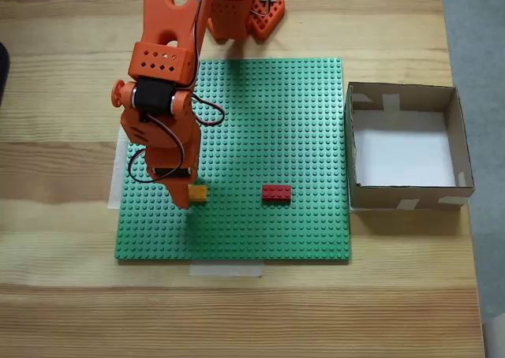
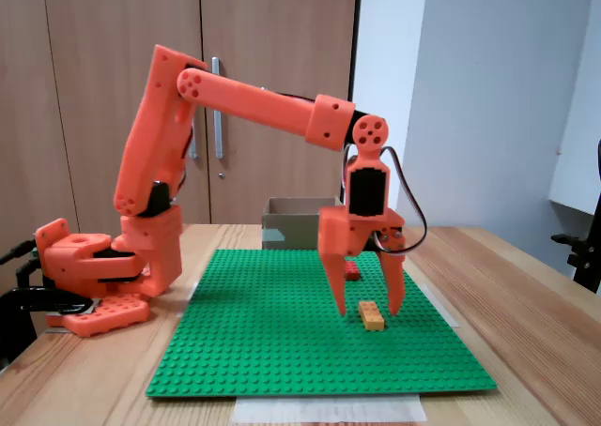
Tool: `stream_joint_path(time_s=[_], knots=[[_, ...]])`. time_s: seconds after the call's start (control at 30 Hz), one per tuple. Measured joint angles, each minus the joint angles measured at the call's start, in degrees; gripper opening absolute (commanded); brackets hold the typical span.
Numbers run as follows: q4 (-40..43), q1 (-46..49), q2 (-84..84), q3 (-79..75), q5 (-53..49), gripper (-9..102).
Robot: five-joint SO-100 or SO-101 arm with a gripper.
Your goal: Pick the yellow lego block and put it in the box.
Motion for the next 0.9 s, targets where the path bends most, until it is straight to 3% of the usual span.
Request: stream_joint_path(time_s=[0.9], knots=[[-3.3, -0.2, -1.3, 0.1, -2.4, 30]])
